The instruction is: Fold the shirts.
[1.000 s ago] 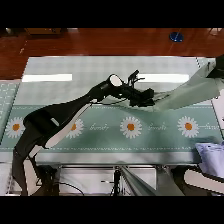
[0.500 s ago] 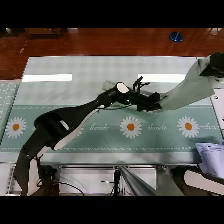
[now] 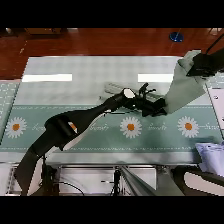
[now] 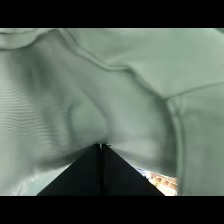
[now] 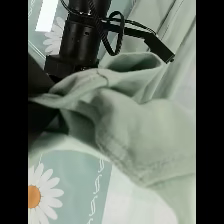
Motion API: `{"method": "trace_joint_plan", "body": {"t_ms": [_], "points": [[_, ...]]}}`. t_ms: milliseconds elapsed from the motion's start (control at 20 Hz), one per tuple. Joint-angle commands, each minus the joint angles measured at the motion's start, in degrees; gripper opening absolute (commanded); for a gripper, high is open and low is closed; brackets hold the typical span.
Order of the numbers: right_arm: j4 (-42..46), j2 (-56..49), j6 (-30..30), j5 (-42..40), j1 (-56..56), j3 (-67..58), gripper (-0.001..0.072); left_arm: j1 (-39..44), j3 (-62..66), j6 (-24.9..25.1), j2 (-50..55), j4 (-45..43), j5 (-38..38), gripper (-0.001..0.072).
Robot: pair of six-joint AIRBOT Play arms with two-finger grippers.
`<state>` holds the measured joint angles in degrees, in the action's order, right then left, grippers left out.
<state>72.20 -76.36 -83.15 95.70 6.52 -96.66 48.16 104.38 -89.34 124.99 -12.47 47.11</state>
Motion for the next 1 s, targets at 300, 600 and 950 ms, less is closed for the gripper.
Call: {"method": "trace_joint_plan", "body": {"t_ms": [300,600,950], "points": [[2.21,0.02,-1.77,-2.34,-0.68,0.00,0.0028,-16.94,0.33,10.45,-20.02,-12.31,20.57,0.0026],[-4.17,-1.25,-5.22,-8.37,-1.86,0.02,0.0028,-34.21,0.35,10.45,-37.90,-19.50,28.98,0.0027],[0.61,-10.08,-10.16,-16.15,-15.02,0.00,0.0028,-51.67,0.33,10.51,-51.34,-19.52,33.51,0.0027]]}}
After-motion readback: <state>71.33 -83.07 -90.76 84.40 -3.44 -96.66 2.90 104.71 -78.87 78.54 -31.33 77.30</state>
